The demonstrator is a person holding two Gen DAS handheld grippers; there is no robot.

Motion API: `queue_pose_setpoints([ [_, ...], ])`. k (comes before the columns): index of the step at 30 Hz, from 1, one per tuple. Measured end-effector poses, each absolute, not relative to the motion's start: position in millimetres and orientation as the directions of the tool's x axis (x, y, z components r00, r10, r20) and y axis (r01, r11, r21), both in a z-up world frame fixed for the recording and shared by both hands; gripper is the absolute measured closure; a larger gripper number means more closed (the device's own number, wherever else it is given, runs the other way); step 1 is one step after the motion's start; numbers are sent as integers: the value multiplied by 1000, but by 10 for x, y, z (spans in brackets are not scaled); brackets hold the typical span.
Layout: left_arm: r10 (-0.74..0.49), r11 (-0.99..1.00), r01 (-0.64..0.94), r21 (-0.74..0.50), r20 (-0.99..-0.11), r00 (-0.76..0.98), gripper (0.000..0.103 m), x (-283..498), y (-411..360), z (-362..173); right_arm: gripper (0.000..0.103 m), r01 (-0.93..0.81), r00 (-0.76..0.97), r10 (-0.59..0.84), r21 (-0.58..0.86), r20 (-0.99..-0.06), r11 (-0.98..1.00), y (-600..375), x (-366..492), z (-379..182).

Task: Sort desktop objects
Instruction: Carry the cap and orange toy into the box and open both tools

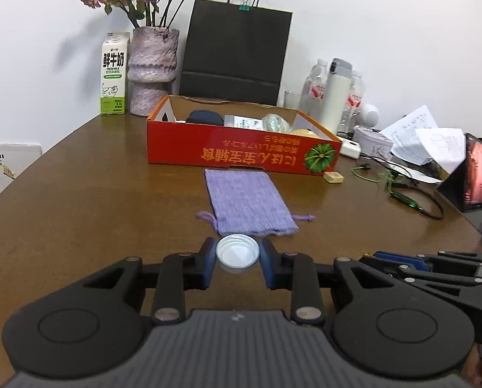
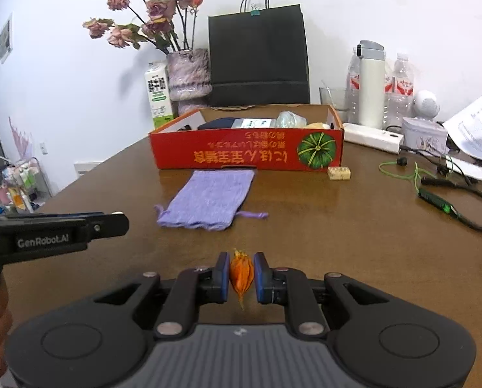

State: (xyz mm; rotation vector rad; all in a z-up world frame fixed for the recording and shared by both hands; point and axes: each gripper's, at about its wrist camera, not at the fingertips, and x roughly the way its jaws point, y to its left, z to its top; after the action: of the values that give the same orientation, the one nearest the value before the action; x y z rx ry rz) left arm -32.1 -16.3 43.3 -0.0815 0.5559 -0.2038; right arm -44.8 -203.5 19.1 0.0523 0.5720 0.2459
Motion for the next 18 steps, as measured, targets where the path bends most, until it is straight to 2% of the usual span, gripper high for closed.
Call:
queue_pose_setpoints([
  [8, -220, 975, 184, -122, -477, 851, 74, -692, -142, 542, 89, -213, 835, 237, 104, -497, 971, -2064, -798, 293],
  [18, -222, 974, 174, -144, -468, 855, 74, -602, -93, 595, 89, -209, 844, 235, 108, -483, 972, -2113, -768, 372],
])
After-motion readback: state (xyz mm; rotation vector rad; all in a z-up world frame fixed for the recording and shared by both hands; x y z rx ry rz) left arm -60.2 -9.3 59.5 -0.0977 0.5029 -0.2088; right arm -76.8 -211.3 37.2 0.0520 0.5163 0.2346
